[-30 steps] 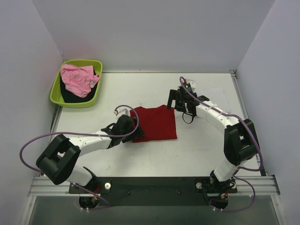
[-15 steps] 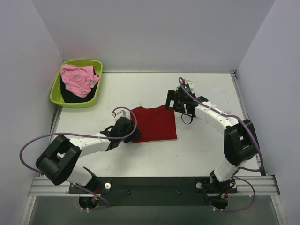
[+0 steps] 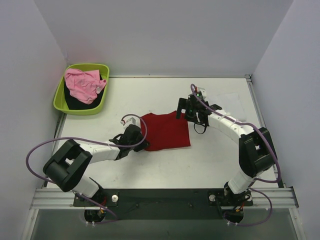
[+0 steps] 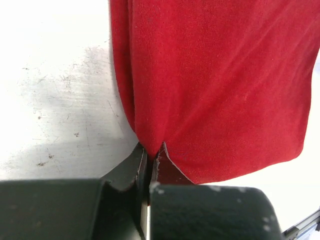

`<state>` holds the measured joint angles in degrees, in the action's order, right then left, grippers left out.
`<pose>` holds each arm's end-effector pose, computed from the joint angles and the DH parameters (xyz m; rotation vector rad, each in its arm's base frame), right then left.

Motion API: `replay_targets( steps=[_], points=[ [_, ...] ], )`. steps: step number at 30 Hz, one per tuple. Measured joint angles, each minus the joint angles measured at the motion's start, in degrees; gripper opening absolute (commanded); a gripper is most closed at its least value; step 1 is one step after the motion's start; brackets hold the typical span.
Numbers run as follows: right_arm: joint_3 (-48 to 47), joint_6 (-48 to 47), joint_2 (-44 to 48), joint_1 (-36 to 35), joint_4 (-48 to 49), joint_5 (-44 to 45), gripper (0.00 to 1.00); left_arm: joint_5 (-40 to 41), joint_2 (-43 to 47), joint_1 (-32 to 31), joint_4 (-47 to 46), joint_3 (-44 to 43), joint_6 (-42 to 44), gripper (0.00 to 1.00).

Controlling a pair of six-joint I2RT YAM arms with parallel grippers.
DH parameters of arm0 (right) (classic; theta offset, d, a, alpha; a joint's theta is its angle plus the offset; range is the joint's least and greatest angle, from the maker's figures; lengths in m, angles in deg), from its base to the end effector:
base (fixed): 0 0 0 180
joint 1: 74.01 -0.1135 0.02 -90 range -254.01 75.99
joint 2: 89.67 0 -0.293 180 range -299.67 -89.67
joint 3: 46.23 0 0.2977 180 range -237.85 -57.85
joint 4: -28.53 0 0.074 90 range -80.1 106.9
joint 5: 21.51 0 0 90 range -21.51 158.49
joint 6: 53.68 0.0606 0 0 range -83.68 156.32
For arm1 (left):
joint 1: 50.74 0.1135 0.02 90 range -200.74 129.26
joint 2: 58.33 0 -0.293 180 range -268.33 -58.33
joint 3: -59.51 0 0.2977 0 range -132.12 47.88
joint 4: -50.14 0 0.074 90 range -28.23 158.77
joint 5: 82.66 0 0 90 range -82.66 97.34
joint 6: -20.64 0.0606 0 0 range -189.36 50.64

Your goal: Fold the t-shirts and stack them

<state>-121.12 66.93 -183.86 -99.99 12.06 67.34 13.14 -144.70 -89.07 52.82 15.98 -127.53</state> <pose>0.3874 0.1901 0.2287 0.0795 2.2533 0.5672 0.2500 -0.1898 0.1077 -0.4760 2.4246 -0.6703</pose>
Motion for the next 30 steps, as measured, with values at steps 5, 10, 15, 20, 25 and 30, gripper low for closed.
replay_targets(
  steps=[5, 10, 15, 20, 25, 30],
  points=[
    [0.0, 0.6, -0.5, 0.0, 0.8, -0.5, 0.99, -0.1, 0.9, 0.0, -0.6, 1.2, -0.4, 0.00],
    [-1.5, 0.9, -4.9, 0.0, 1.8, -1.7, 0.98, -0.2, 2.9, 0.0, -0.1, 2.7, -0.7, 0.00],
    [-2.8, 0.8, -10.6, 0.1, 2.3, -2.6, 0.97, -0.4, 5.4, 0.0, 1.8, 4.1, -0.7, 0.00],
    [-3.4, 0.8, -13.4, 0.2, 2.5, -2.8, 0.95, -0.8, 7.8, 0.2, 3.9, 5.3, -0.5, 0.00],
    [-3.9, 0.9, -13.7, 0.4, 3.3, -3.5, 0.79, -1.4, 8.8, 0.8, 4.5, 5.9, -0.1, 0.00],
    [-3.9, 1.2, -14.5, 0.4, 4.5, -4.6, 0.63, -2.3, 8.8, 1.4, 4.3, 6.1, 0.2, 0.00]
  ],
)
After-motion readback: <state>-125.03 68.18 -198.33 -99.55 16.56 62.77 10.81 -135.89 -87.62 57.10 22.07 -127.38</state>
